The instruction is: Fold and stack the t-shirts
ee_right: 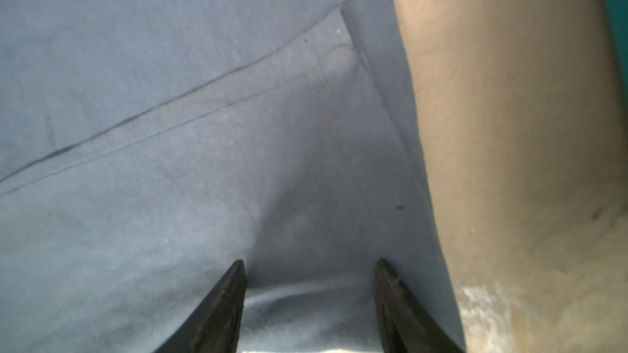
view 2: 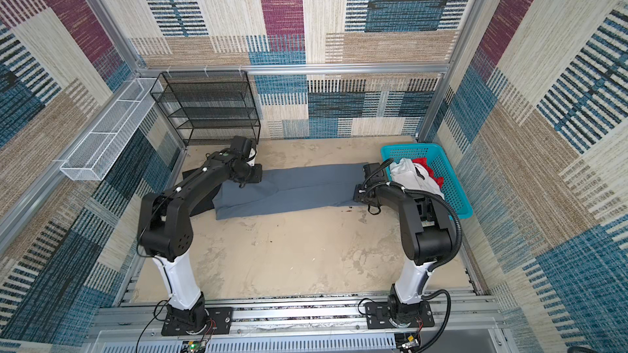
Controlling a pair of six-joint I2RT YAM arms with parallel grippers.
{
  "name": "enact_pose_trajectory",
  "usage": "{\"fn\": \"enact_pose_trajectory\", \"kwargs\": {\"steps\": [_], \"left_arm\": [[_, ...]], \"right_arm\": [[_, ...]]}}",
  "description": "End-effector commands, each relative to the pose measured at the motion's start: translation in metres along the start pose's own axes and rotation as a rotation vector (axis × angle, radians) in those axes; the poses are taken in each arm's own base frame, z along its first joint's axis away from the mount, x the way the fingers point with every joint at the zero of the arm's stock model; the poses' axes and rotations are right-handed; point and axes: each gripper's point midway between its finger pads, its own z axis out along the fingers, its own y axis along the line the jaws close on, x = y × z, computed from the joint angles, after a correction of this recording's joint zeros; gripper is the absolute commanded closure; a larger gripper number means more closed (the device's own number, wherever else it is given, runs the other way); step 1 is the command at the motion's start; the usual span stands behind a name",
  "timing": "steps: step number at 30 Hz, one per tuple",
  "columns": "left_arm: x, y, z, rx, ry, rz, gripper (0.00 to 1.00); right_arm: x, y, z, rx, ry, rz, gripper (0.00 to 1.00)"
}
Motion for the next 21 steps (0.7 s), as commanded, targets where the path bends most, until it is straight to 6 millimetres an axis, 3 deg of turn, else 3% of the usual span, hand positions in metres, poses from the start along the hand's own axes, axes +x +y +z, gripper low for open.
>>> {"fn": "enact_pose_trajectory", "kwargs": {"steps": [1, 6, 9, 16, 21], "left_arm": [[0.028, 0.034, -0.016, -0.095, -0.036, -0.122, 0.71], [0.082, 0.087, -0.030, -0.223, 0.015, -0.269, 0.69], [0.096, 0.105, -0.035, -0.235, 0.005, -0.330, 0.65], [0.114, 0.125, -0.030, -0.307, 0.062, -0.354, 0.62], [0.124, 0.133, -0.017, -0.282, 0.082, -0.391, 0.61]], "right_arm": [[0.004, -0.008, -0.008, 0.037, 0.022, 0.009, 0.38], [0.003, -0.014, -0.011, 0.043, 0.018, 0.011, 0.38], [0.007, -0.017, -0.014, 0.041, 0.018, 0.013, 0.38], [0.013, -0.021, -0.024, 0.048, 0.012, 0.017, 0.38], [0.022, -0.028, -0.020, 0.060, 0.036, 0.027, 0.38]]}}
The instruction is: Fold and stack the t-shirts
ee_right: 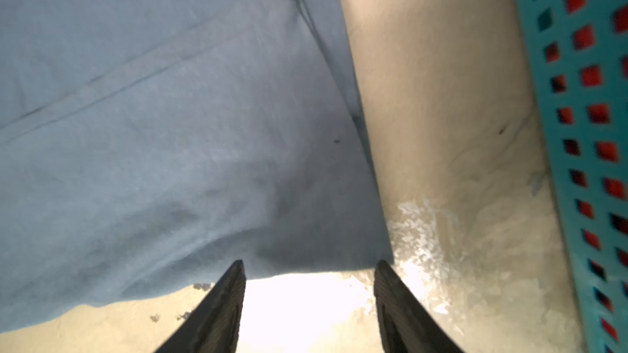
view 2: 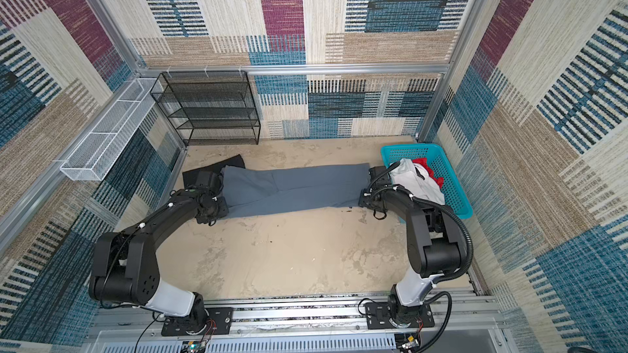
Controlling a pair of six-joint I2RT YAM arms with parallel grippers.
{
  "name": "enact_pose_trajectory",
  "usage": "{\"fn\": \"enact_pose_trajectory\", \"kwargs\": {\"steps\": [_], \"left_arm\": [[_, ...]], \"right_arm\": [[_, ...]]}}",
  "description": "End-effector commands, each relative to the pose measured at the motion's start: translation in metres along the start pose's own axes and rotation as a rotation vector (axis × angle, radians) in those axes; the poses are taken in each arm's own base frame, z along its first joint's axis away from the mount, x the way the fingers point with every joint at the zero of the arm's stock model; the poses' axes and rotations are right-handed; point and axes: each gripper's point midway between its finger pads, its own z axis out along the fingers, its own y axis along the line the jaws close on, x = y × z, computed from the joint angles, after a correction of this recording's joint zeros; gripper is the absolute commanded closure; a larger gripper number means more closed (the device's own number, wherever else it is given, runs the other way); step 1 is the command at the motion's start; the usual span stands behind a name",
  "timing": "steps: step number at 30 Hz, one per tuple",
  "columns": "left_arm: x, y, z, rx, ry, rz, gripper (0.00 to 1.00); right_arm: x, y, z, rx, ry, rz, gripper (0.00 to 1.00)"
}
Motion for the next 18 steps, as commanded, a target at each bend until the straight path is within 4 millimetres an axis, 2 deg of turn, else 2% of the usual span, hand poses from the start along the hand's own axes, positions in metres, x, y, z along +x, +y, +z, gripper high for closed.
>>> {"fn": "enact_pose_trajectory", "kwargs": {"steps": [1, 3, 5, 8, 9, 13, 16, 18], "left_arm": [[0.001, 0.002, 0.012, 0.008, 0.018, -0.028, 0.60], [0.005, 0.002, 0.022, 0.017, 0.045, -0.032, 0.62], [0.009, 0.000, 0.029, 0.032, 0.069, -0.046, 0.69], [0.017, 0.003, 0.036, 0.033, 0.094, -0.086, 0.96], [0.020, 0.005, 0.037, 0.029, 0.101, -0.100, 1.00], [0.031, 0.016, 0.037, 0.007, 0.126, -0.145, 1.00], [0.037, 0.020, 0.036, 0.014, 0.134, -0.169, 1.00], [0.040, 0.023, 0.036, 0.013, 0.132, -0.180, 1.00]], "right_arm": [[0.005, -0.005, 0.004, 0.010, 0.013, 0.006, 0.38], [0.007, -0.006, 0.010, -0.002, 0.019, 0.011, 0.38], [0.007, -0.005, 0.013, -0.011, 0.022, 0.012, 0.39], [0.003, -0.005, 0.016, -0.014, 0.011, 0.011, 0.39], [0.003, -0.005, 0.016, -0.012, 0.008, 0.009, 0.40], [0.000, -0.006, 0.014, -0.013, -0.002, 0.001, 0.44], [0.002, -0.005, 0.012, -0.024, 0.010, -0.005, 0.71], [0.001, -0.003, 0.008, -0.035, 0.002, -0.005, 0.96]]}}
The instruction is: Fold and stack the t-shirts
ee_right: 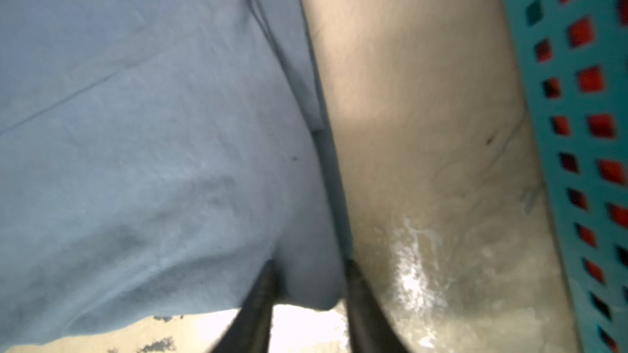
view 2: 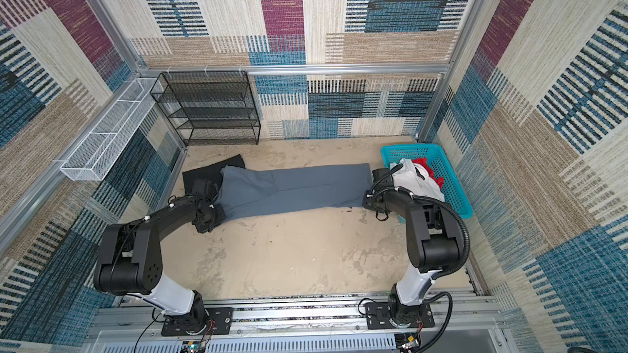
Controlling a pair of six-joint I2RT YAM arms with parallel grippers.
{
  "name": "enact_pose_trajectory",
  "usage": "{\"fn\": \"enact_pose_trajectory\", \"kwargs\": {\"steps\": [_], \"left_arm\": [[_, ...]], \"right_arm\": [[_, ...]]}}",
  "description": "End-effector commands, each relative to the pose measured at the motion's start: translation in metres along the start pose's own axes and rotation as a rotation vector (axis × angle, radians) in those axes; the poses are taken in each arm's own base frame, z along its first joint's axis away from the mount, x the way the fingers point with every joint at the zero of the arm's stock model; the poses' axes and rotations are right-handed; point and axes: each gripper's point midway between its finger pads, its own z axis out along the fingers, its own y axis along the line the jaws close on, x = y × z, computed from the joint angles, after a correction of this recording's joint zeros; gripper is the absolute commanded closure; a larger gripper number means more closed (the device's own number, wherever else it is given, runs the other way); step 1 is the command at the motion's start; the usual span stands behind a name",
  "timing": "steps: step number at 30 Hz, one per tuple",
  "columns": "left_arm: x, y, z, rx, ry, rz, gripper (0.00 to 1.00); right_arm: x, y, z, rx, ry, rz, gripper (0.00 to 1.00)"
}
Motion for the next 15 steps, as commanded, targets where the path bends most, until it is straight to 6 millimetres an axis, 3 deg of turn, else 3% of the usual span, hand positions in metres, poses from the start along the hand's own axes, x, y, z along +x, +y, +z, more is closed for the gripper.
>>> {"fn": "enact_pose_trajectory", "kwargs": {"steps": [1, 10, 15], "left_arm": [[0.017, 0.012, 0.003, -0.034, 0.053, -0.047, 1.00], [0.017, 0.033, -0.013, -0.068, 0.024, -0.122, 1.00], [0.019, 0.045, -0.022, -0.092, 0.009, -0.141, 1.00]], "right_arm": [[0.001, 0.005, -0.007, -0.029, -0.002, -0.010, 1.00], [-0.002, -0.017, -0.044, 0.098, -0.043, -0.010, 1.00], [0.011, -0.030, -0.060, 0.151, -0.034, 0.019, 1.00]]}}
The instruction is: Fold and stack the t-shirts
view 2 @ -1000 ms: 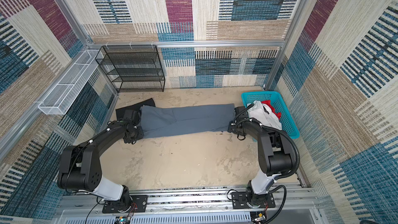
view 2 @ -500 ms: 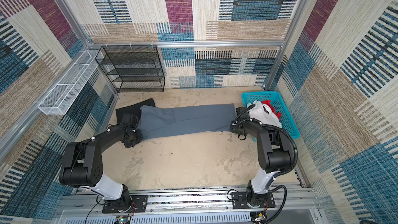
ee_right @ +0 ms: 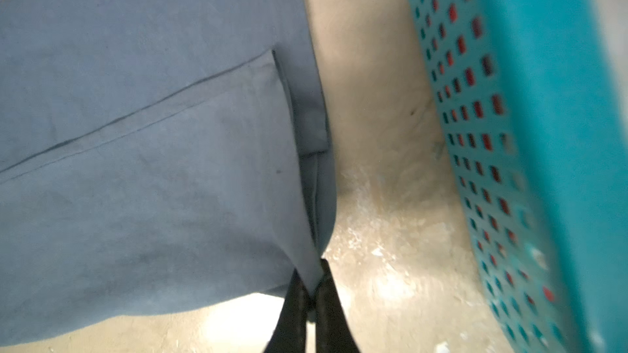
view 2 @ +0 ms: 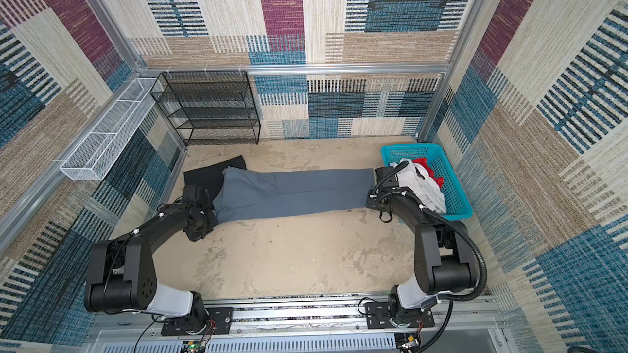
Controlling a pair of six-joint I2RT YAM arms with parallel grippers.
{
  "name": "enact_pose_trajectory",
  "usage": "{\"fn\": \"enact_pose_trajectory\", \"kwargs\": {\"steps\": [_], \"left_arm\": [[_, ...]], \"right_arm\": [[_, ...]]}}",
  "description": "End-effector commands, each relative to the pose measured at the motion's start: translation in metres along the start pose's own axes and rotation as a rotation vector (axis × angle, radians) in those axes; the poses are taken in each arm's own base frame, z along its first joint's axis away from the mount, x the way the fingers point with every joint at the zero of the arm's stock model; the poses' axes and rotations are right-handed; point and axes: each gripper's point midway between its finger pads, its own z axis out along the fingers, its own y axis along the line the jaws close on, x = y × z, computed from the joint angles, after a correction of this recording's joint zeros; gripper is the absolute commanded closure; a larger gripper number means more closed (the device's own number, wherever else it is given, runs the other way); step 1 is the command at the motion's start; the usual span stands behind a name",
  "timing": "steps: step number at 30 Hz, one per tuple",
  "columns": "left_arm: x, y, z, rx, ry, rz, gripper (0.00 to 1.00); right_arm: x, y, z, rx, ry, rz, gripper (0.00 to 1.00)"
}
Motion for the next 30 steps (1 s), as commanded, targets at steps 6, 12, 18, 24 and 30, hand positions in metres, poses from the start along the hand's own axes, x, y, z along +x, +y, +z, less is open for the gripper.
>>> {"fn": "enact_pose_trajectory", "kwargs": {"steps": [6, 12, 18, 24, 30], "left_arm": [[0.012, 0.011, -0.010, 0.001, 0.002, -0.034, 1.00], [-0.012, -0.040, -0.040, 0.273, -0.080, 0.021, 0.81], [-0.037, -0.067, -0.050, 0.292, -0.077, 0.103, 0.73], [-0.090, -0.079, -0.044, 0.233, -0.191, 0.072, 0.71], [-0.147, -0.099, -0.021, 0.147, -0.214, 0.065, 0.69]], "right_arm": [[0.023, -0.021, -0.028, 0.064, -0.006, 0.058, 1.00], [0.024, -0.015, -0.034, 0.025, 0.006, 0.063, 0.75], [-0.005, -0.004, -0.065, -0.015, -0.073, 0.053, 0.49], [-0.021, 0.028, -0.063, -0.150, -0.082, 0.013, 0.41], [-0.032, 0.119, -0.029, -0.362, -0.042, -0.077, 0.35]]}}
